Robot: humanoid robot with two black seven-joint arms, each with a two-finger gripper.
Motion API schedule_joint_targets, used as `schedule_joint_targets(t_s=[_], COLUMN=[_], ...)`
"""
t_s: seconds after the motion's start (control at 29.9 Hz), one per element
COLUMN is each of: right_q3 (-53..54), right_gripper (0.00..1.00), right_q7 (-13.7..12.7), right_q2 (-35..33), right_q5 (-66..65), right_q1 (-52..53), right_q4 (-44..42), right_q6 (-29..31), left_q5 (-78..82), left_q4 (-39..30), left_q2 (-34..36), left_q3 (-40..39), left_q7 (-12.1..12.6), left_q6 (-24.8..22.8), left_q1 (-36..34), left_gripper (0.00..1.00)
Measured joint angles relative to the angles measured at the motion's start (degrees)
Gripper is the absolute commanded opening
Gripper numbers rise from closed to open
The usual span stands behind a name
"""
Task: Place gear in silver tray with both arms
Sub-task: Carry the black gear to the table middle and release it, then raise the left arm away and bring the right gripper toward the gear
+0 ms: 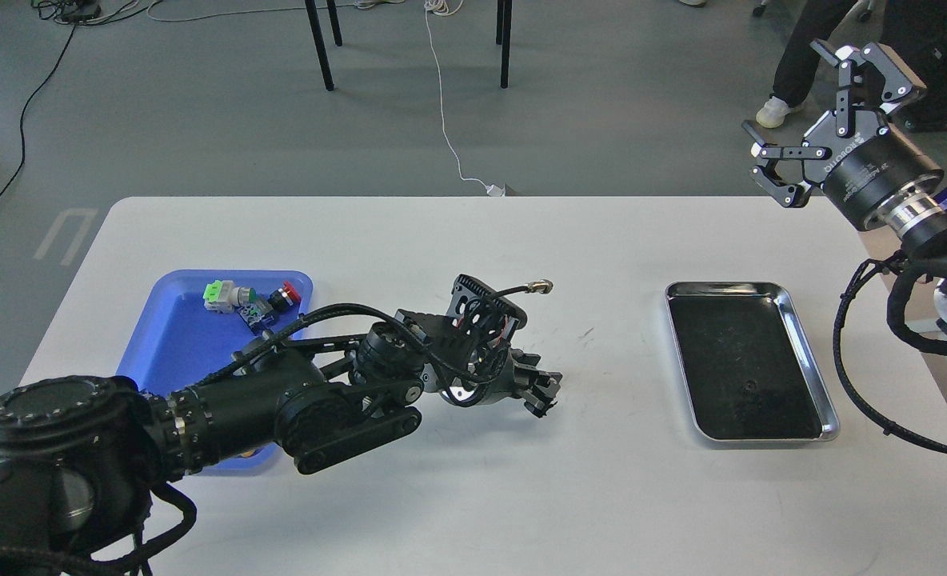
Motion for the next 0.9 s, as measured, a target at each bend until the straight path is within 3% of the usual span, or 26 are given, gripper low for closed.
schedule_joint_targets(t_s=[0.3, 0.47, 0.64, 0.77, 0.9], right_q3=[-2.8, -12.2, -20.2, -27.1, -38.2], right_gripper=[0.99, 0.99, 0.99, 0.99, 0.99], right_q7=[-0.3, -0.3, -0.2, 0.1, 0.4], right_q2=[-0.5, -0.5, -1.3, -1.2, -0.2], right_q5=[-0.3, -3.0, -3.9, -7.5, -14.5], right_q1=[4.3, 13.4, 21.0, 26.8, 34.3], right_q4=[-1.5, -2.0, -1.8, -1.4, -0.9], right_q6=[0.5, 0.8, 1.2, 2.5, 3.3], left_q5=[-12.1, -33.4, -58.9, -75.1, -92.9], left_q4=[-0.5, -0.3, 0.5, 2.9, 9.0], left_q2=[0.8, 8.8, 17.0, 21.0, 21.8], left_q3=[-13.9, -22.8, -24.9, -25.8, -29.6], left_q7=[-0.3, -0.1, 0.0, -1.3, -4.8], left_q6=[2.5, 2.7, 5.2, 8.1, 8.1], left_q1=[-0.2, -0.2, -0.2, 0.3, 1.6], left_gripper=[0.85, 0.88, 0.96, 0.97, 0.97])
